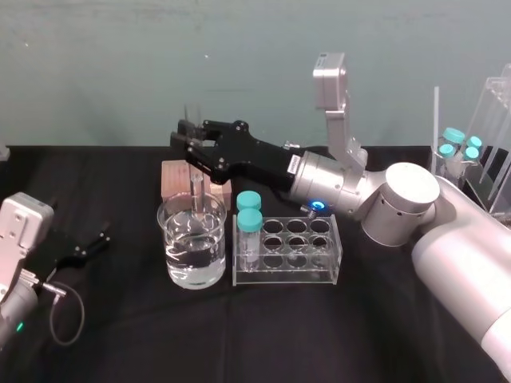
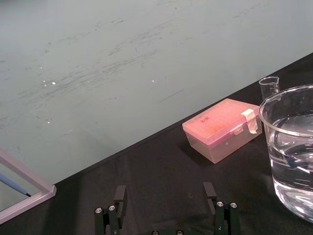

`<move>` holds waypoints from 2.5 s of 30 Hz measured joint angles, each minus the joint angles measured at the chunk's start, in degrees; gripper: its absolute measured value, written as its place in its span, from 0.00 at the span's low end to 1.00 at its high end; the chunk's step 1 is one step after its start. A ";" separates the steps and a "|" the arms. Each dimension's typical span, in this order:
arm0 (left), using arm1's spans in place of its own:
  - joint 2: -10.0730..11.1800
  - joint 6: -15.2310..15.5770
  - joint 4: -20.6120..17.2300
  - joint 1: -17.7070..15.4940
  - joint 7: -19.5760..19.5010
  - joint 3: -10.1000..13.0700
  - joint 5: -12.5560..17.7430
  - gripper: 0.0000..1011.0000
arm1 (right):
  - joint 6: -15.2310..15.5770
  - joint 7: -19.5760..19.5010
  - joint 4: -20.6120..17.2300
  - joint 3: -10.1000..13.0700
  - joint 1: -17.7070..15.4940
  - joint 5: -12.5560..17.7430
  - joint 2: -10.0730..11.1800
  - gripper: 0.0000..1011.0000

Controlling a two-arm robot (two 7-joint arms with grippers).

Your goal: Hold the test tube with one hand and immerse one end into the beaker, then return it to the test tube rack.

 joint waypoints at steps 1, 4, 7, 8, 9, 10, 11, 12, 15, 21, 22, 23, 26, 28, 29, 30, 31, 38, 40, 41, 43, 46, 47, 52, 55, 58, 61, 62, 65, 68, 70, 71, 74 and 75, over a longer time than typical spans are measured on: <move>0.00 0.00 0.00 0.00 0.00 0.00 0.00 0.99 | -0.22 0.26 1.00 -0.16 0.31 -0.06 -0.36 0.22; 0.00 0.00 0.00 0.00 0.00 0.00 0.00 0.99 | -0.51 0.64 2.42 -0.35 0.68 -0.13 -0.84 0.22; 0.00 0.00 0.00 0.00 0.00 0.00 0.00 0.99 | -0.86 1.01 4.58 -0.57 1.18 -0.40 -1.59 0.22; 0.00 0.00 0.00 0.00 0.00 0.00 0.00 0.99 | -0.90 1.07 4.99 -0.60 1.25 -0.48 -1.73 0.22; 0.00 0.00 0.00 0.00 0.00 0.00 0.00 0.99 | -0.91 1.12 5.43 -0.64 1.32 -0.55 -1.87 0.22; 0.00 0.00 0.00 0.00 0.00 0.00 0.00 0.99 | -0.94 1.22 6.18 -0.70 1.43 -0.69 -2.14 0.22; 0.00 0.00 0.00 0.00 0.00 0.00 0.00 0.99 | -0.96 1.27 6.51 -0.73 1.51 -0.78 -2.29 0.22; 0.00 0.00 0.00 0.00 0.00 0.00 0.00 0.99 | -0.97 1.36 7.00 -0.77 1.59 -0.95 -2.49 0.22; 0.00 0.00 0.00 0.00 0.00 0.00 0.00 0.99 | -0.98 1.53 7.95 -0.80 1.71 -1.20 -2.88 0.22; 0.00 0.00 0.00 0.00 0.00 0.00 0.00 0.99 | -0.90 1.61 8.63 -0.80 1.70 -1.73 -3.18 0.22; 0.00 0.00 0.00 0.00 0.00 0.00 0.00 0.99 | -0.85 1.61 8.74 -0.80 1.62 -1.90 -3.21 0.22; 0.00 0.00 0.00 0.00 0.00 0.00 0.00 0.99 | -0.81 1.62 8.81 -0.80 1.58 -1.98 -3.22 0.22; 0.00 0.00 0.00 0.00 0.00 0.00 0.00 0.99 | -0.60 1.58 9.02 -0.80 1.46 -2.36 -3.24 0.22; 0.00 0.00 0.00 0.00 0.00 0.00 0.00 0.99 | -0.44 1.55 9.20 -0.80 1.36 -2.59 -3.27 0.22; 0.00 0.00 0.00 0.00 0.00 0.00 0.00 0.99 | -0.40 1.54 9.26 -0.80 1.33 -2.67 -3.27 0.22; 0.00 0.00 0.00 0.00 0.00 0.00 0.00 0.99 | -0.38 1.52 9.32 -0.79 1.32 -2.74 -3.29 0.22; 0.00 0.00 0.00 0.00 0.00 0.00 0.00 0.99 | -0.35 1.50 9.42 -0.78 1.32 -2.79 -3.30 0.22; 0.00 0.00 0.00 0.00 0.00 0.00 0.00 0.99 | -0.20 1.41 10.12 -0.61 1.28 -3.24 -3.52 0.22; 0.00 0.00 0.00 0.00 0.00 0.00 0.00 0.99 | -0.19 1.38 10.30 -0.50 1.31 -3.32 -3.60 0.22; 0.00 0.00 0.00 0.00 0.00 0.00 0.00 0.99 | -0.19 1.38 10.41 -0.48 1.34 -3.35 -3.64 0.22; 0.00 0.00 0.00 0.00 0.00 0.00 0.00 0.99 | -0.19 1.40 10.69 -0.41 1.40 -3.47 -3.75 0.22; 0.00 0.00 0.00 0.00 0.00 0.00 0.00 0.99 | -0.20 1.41 11.04 -0.31 1.55 -3.62 -3.96 0.22; 0.00 0.00 0.00 0.00 0.00 0.00 0.00 0.99 | -0.23 1.42 11.24 -0.25 1.62 -3.67 -4.06 0.22; 0.00 0.00 0.00 0.00 0.00 0.00 0.00 0.99 | -0.39 1.59 11.77 -0.13 1.86 -3.75 -4.29 0.22; 0.00 0.00 0.00 0.00 0.00 0.00 0.00 0.99 | -0.40 1.79 12.06 -0.02 1.99 -3.92 -4.40 0.22; 0.00 0.00 0.00 0.00 0.00 0.00 0.00 0.99 | -0.41 1.93 12.41 0.06 2.17 -4.01 -4.51 0.22; 0.00 0.00 0.00 0.00 0.00 0.00 0.00 0.99 | -0.44 2.10 12.62 0.12 2.24 -4.05 -4.59 0.22; 0.00 0.00 0.00 0.00 0.00 0.00 0.00 0.99 | -0.45 2.19 12.67 0.18 2.27 -4.06 -4.62 0.22; 0.00 0.00 0.00 0.00 0.00 0.00 0.00 0.99 | -0.56 2.33 12.78 0.29 2.30 -4.06 -4.68 0.22; 0.00 0.00 0.00 0.00 0.00 0.00 0.00 0.99 | -0.59 2.36 12.79 0.36 2.30 -4.10 -4.71 0.22; 0.00 0.00 0.00 0.00 0.00 0.00 0.00 0.99 | -0.59 2.38 12.79 0.39 2.31 -4.14 -4.71 0.22; 0.00 0.00 0.00 0.00 0.00 0.00 0.00 0.99 | -0.59 2.38 12.79 0.39 2.31 -4.14 -4.71 0.22; 0.00 0.00 0.00 0.00 0.00 0.00 0.00 0.99 | -0.58 2.42 12.78 0.43 2.30 -4.20 -4.72 0.22; 0.00 0.00 0.00 0.00 0.00 0.00 0.00 0.99 | -0.58 2.42 12.77 0.45 2.30 -4.20 -4.72 0.22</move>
